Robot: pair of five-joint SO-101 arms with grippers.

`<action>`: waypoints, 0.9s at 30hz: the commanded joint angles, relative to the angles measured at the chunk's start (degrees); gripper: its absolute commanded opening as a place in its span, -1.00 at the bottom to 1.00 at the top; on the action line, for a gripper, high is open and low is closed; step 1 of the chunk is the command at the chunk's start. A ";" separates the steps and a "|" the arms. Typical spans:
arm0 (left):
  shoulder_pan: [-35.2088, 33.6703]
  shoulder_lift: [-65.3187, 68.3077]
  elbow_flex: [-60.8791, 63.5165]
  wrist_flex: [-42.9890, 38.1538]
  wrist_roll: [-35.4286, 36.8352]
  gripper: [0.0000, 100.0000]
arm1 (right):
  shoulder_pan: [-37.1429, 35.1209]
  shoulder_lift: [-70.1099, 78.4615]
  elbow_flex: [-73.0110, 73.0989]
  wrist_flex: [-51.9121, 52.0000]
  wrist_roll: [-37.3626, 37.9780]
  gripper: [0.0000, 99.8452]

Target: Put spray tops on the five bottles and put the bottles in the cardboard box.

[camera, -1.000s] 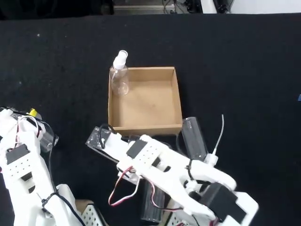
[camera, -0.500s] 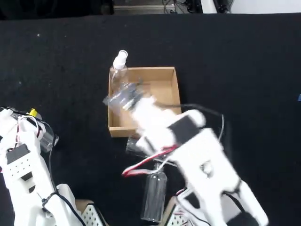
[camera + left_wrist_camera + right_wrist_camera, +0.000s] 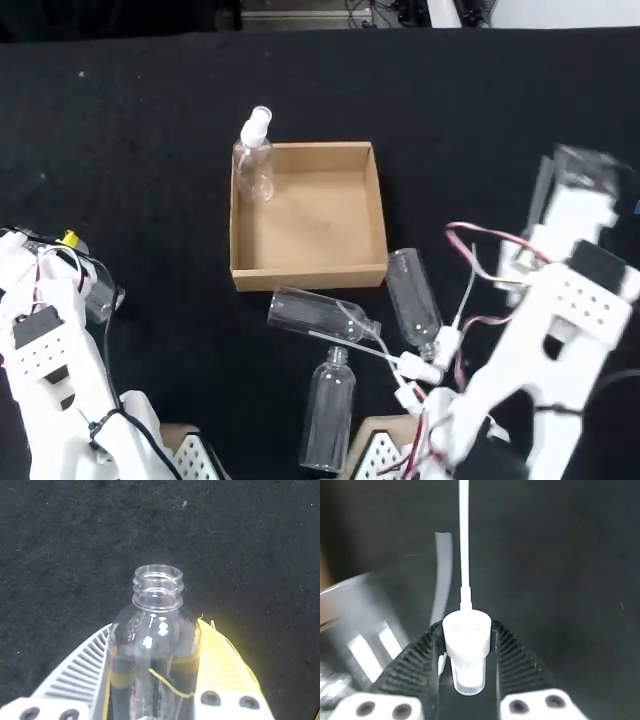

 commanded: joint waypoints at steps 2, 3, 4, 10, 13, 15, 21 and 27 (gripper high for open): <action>-0.31 -1.67 -2.77 -1.23 0.53 -0.94 | 9.32 8.66 1.10 -10.02 -10.90 -0.88; -0.31 -1.58 -2.77 -1.23 0.53 -0.94 | 10.29 10.51 0.92 -10.64 -12.92 -0.81; -0.31 -1.58 -2.77 -1.23 0.53 -0.94 | 10.99 12.00 0.84 -11.16 -14.68 -0.73; -0.31 -1.49 -2.77 -1.23 0.53 -0.94 | 6.95 15.87 -0.40 -8.62 -8.00 -0.30; -0.31 -1.49 -2.77 -1.23 0.53 -0.94 | 4.92 15.34 -4.00 -4.48 -0.70 -0.33; -0.31 -1.49 -2.77 -1.23 0.53 -0.94 | 4.04 14.99 -6.90 -3.08 7.74 -0.36; -0.22 -1.58 -2.77 -1.23 0.53 -0.94 | -4.92 14.99 -14.37 7.12 10.46 -0.60; -0.22 -1.32 -2.77 -1.23 0.53 -0.94 | -25.14 15.16 -25.63 15.30 1.76 -0.69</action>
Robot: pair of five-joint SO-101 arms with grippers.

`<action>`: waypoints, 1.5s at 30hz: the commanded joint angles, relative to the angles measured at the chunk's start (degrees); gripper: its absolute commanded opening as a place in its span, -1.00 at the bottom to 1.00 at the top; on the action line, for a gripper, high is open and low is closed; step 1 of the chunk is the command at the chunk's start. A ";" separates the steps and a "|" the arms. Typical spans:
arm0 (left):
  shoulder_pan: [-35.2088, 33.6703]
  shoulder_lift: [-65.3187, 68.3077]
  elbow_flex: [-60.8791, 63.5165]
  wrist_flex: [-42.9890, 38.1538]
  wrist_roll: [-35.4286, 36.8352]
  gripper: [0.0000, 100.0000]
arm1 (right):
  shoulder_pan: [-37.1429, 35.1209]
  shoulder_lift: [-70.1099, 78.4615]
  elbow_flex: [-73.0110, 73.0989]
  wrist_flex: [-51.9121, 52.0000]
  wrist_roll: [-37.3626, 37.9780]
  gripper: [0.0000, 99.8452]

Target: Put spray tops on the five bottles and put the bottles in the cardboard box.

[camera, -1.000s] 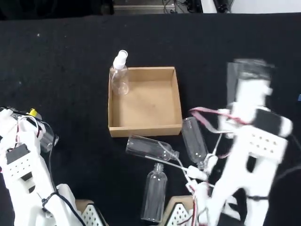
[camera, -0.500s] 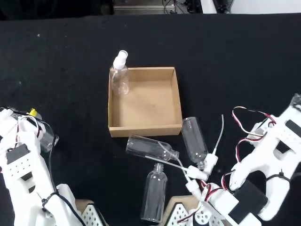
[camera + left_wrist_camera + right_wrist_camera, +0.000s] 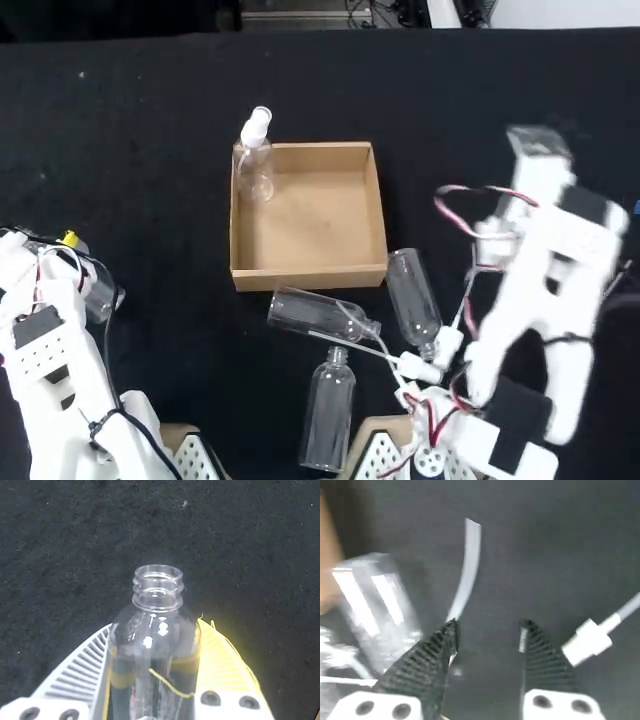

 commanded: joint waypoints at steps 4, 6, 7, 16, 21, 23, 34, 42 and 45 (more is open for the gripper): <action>-0.22 -1.32 -2.77 -1.23 0.53 -0.94 | -21.27 -0.22 -7.25 -2.29 -7.65 -0.69; -0.22 -1.32 -2.77 -1.23 0.53 -0.94 | -24.18 0.57 -5.14 -7.65 -9.41 -0.69; -0.22 -1.32 -2.77 -1.23 0.53 -0.94 | -25.49 1.10 -3.65 -10.55 -10.29 -0.70; -0.22 -1.49 -2.77 -1.23 0.53 -0.94 | -28.22 12.00 1.89 -24.53 -12.92 -0.70; -0.22 -1.49 -2.77 -1.23 0.53 -0.94 | -28.66 14.90 2.15 -26.99 -12.92 -0.70; -0.22 -1.58 -2.77 -1.23 0.53 -0.94 | -28.40 15.69 2.77 -27.52 -12.92 -0.73; -0.22 -1.67 -2.77 -1.23 0.53 -0.94 | -28.40 17.36 6.81 -29.10 -12.31 -0.87; -0.22 -1.67 -2.77 -1.23 0.53 -0.94 | -28.13 17.10 7.69 -28.48 -12.31 -0.98; -0.22 -1.58 -2.77 -1.23 0.53 -0.94 | -28.22 17.01 9.10 -28.57 -10.55 -0.98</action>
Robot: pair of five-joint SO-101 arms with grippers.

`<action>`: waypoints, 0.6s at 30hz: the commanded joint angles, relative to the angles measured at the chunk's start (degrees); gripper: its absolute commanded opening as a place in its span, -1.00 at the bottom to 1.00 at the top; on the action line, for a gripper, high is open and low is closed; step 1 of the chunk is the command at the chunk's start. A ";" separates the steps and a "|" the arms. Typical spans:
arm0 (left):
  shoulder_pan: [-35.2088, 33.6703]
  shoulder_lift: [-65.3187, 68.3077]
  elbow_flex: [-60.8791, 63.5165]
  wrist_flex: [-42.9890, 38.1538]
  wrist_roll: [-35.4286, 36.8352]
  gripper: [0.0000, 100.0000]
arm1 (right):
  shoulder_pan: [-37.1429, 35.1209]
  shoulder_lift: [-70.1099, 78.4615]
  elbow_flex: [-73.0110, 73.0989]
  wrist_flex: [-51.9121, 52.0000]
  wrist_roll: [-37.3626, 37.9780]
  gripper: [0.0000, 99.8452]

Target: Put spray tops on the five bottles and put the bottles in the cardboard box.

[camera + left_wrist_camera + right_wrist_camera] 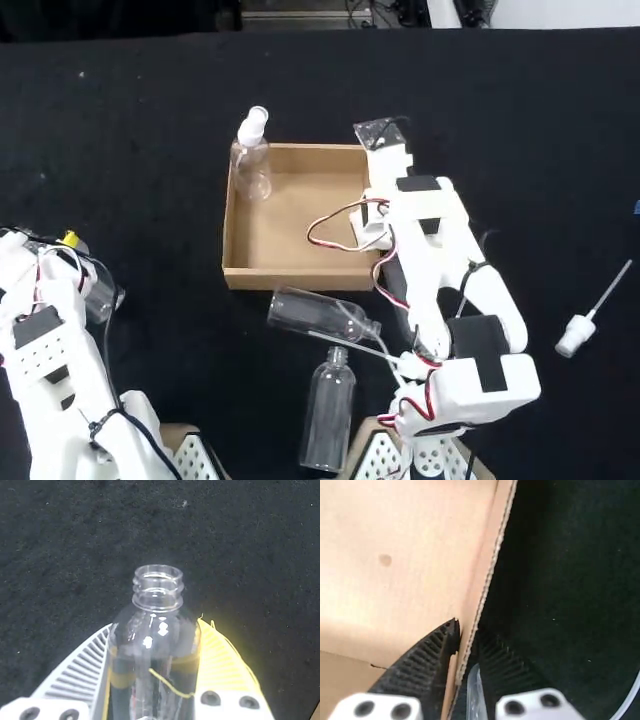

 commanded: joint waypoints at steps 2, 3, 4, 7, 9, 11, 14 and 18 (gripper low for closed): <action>-0.22 -1.58 -2.77 -1.23 0.53 -0.94 | -0.70 -1.19 1.19 -0.35 3.25 -0.98; -0.22 -1.58 -2.77 -1.23 0.53 -0.94 | -0.70 -1.19 1.27 -0.35 3.78 -0.98; -0.22 -1.58 -2.77 -1.23 0.53 -0.94 | -0.70 -1.19 1.45 -0.35 4.22 -0.98; -0.22 -1.58 -2.77 -1.23 0.53 -0.94 | -0.70 -1.89 1.63 0.00 5.36 -0.98; -0.22 -1.58 -2.77 -1.23 0.53 -0.94 | -0.70 -3.47 2.42 1.05 6.24 -0.98; -0.22 -1.58 -2.77 -1.23 0.53 -0.94 | -0.70 -5.85 4.00 0.88 6.51 -0.98; -0.22 -1.58 -2.77 -1.23 0.53 -0.94 | -0.88 -9.36 6.29 0.79 6.51 -0.98; -0.22 -1.58 -2.77 -1.23 0.53 -0.94 | -0.79 -11.21 8.13 0.79 9.05 -0.98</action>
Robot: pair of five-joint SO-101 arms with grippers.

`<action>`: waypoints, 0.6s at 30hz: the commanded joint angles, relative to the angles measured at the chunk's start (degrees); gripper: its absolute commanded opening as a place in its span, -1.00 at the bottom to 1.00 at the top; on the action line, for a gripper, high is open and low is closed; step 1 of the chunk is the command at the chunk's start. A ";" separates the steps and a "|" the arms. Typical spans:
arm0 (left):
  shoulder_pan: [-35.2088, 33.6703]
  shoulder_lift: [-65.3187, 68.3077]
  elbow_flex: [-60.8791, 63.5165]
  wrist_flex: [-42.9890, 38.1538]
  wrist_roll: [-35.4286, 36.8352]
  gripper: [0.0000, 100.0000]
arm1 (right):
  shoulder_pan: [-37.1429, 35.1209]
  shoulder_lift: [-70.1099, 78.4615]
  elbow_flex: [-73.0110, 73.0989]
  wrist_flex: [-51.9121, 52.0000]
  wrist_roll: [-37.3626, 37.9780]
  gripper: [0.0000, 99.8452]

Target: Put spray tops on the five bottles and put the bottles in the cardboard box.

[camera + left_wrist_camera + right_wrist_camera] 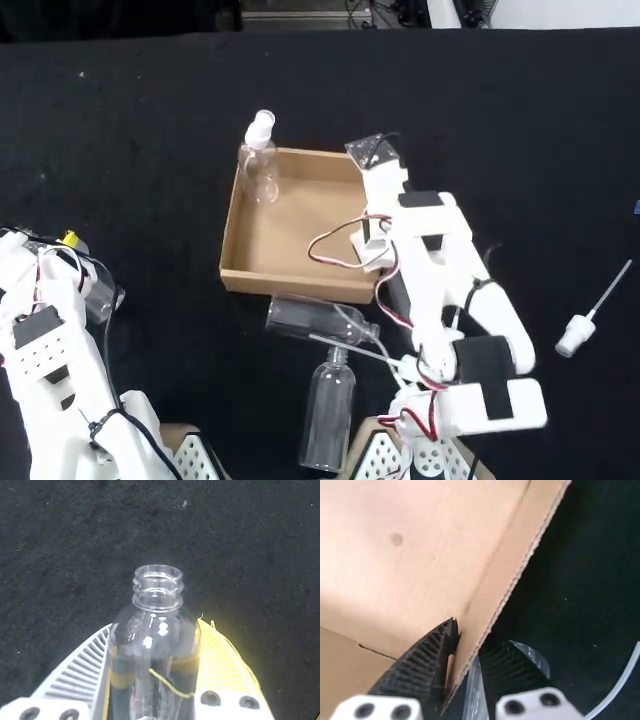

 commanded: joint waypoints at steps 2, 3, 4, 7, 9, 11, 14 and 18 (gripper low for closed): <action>-0.22 -1.58 -2.77 -1.23 0.53 -0.94 | -0.70 -4.09 -0.04 0.70 1.67 -0.98; -0.22 -1.49 -2.77 -1.23 0.53 -0.94 | -0.70 -4.09 0.04 0.79 1.67 -0.98; -0.22 -1.49 -2.77 -1.23 0.53 -0.94 | -0.62 -4.09 0.04 0.79 1.76 -0.98; -0.22 -1.49 -2.77 -1.23 0.53 -0.94 | 0.18 -4.00 0.13 0.79 5.27 -0.98; -0.22 -1.41 -2.77 -1.23 0.53 -0.94 | 1.32 -4.00 -0.04 0.70 7.91 -0.98; -0.22 -1.41 -2.77 -1.23 0.53 -0.94 | 2.37 -4.00 -0.13 -0.18 9.41 -0.98; -0.22 -1.32 -2.77 -1.23 0.53 -0.94 | 3.43 -3.91 0.22 -2.90 10.11 -0.98; -0.22 -1.32 -2.77 -1.23 0.53 -0.94 | 3.60 -3.91 0.22 -2.99 10.11 -0.98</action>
